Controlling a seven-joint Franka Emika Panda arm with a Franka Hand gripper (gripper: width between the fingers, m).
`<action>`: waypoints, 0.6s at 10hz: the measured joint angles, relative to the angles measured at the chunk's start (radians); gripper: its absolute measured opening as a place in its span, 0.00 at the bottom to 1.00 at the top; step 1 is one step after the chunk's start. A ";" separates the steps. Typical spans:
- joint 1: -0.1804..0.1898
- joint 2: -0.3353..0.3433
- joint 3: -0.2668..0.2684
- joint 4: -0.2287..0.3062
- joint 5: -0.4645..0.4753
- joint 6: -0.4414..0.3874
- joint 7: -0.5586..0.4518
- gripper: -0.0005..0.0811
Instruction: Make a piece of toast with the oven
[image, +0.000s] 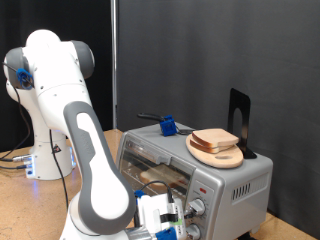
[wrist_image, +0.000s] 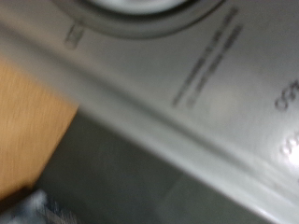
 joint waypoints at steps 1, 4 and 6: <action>-0.003 0.000 0.004 -0.008 0.046 0.016 -0.136 0.84; -0.025 0.002 0.023 -0.035 0.158 0.014 -0.512 0.84; -0.024 0.003 0.022 -0.035 0.144 0.007 -0.439 0.84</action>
